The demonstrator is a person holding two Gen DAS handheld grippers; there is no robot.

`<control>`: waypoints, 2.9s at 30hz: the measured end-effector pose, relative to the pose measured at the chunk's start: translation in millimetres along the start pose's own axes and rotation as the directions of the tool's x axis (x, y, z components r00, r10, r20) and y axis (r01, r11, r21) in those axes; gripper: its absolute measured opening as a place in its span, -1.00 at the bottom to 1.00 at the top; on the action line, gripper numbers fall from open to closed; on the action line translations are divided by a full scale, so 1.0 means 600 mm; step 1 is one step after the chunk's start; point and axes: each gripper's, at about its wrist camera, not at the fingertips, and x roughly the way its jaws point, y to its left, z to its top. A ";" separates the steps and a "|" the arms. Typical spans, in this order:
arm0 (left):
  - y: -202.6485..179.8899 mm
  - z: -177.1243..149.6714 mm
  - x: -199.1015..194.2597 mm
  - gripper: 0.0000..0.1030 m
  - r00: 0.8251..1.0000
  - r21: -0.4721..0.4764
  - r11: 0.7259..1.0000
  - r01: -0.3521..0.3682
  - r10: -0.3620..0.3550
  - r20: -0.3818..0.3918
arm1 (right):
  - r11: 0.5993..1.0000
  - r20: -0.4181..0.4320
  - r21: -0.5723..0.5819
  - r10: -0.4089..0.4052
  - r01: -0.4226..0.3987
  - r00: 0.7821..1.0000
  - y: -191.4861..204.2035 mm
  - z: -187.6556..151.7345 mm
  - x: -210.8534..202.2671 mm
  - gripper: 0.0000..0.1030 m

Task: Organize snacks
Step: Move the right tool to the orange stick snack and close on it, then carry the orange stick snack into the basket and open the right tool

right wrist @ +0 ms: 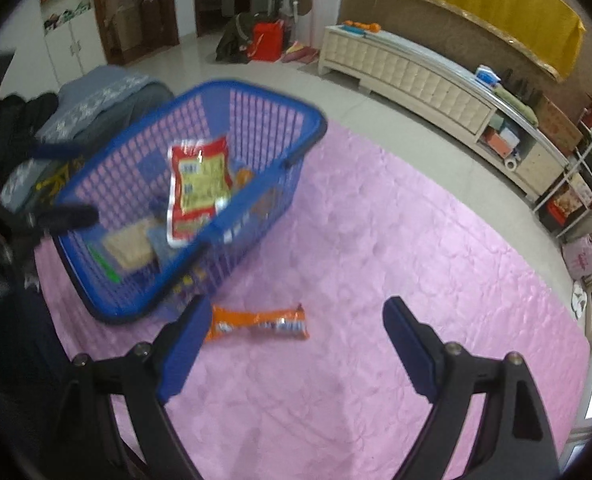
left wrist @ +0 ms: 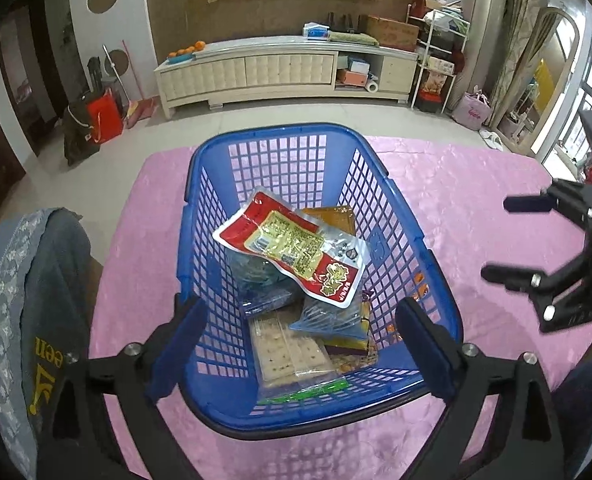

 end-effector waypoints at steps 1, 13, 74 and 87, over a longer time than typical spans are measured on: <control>0.000 -0.002 0.001 0.83 1.000 0.001 1.000 -0.002 0.002 -0.001 | 1.000 -0.010 -0.021 0.006 -0.006 1.000 0.003 -0.006 0.007 0.75; -0.009 -0.006 0.031 1.00 0.999 -0.027 0.999 -0.035 0.035 -0.011 | 0.970 -0.080 -0.232 0.050 -0.067 0.996 0.030 -0.061 0.091 0.75; -0.027 -0.011 -0.045 1.00 0.991 0.032 0.999 -0.020 0.015 0.136 | 0.970 0.081 -0.243 0.004 0.016 0.997 0.034 -0.032 -0.064 -0.48; 0.014 -0.014 -0.101 1.00 0.978 0.041 0.999 -0.027 0.018 0.207 | 0.978 0.171 -0.200 -0.026 0.061 0.985 0.118 0.028 -0.119 -0.48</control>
